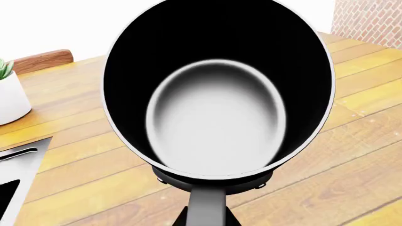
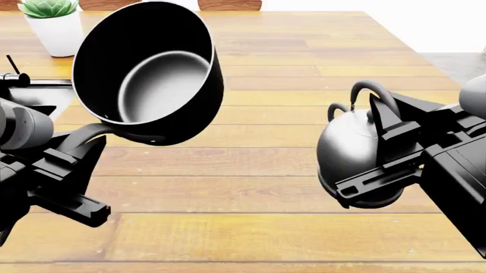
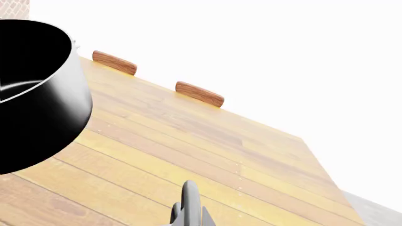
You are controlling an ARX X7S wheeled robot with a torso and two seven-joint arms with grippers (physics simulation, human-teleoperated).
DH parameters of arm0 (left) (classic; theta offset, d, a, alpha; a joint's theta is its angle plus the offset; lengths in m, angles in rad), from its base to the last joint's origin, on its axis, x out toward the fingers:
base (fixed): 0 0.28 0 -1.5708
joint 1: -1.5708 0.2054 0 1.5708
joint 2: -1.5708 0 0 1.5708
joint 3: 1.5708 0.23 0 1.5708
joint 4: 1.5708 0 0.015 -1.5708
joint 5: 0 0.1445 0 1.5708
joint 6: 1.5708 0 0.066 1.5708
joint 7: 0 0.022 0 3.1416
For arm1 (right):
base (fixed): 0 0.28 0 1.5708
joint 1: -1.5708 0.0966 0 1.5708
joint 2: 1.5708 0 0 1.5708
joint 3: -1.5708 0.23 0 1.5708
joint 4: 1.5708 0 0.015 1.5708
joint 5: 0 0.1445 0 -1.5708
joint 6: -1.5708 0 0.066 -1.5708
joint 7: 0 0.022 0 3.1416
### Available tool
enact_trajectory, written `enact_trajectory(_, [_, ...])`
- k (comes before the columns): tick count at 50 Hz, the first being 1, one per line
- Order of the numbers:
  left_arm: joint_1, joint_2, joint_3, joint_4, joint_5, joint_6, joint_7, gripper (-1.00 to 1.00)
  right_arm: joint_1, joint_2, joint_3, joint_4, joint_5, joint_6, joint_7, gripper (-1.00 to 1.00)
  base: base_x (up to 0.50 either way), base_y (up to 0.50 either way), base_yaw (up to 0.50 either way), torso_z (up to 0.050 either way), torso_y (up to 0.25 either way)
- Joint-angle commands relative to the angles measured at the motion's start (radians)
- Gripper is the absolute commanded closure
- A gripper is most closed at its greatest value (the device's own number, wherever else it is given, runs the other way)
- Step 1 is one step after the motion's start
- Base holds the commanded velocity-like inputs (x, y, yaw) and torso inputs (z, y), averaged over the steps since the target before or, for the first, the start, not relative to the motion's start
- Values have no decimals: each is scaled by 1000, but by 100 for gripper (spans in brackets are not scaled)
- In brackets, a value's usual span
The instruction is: Pick the teapot and pot and place them in the sink. Then turn on the water.
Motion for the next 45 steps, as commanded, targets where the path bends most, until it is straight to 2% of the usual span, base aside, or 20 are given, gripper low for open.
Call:
enact_trajectory(1, [-137,-80,-80,18,71,48,11,100,54,10,27,-28,12,-15,63,100,0,500,0,0,11])
enact_trajectory(30, [-118,-117,-96,23,82,72,35,100,66,-7,2,-15,0,-11,70,100,0,500,0,2,3])
enact_trajectory(45, [-160,-115,-150,26,20,23,16,100,55,-2,4,-16,-13,-14,64,100,0,500,0,1,4])
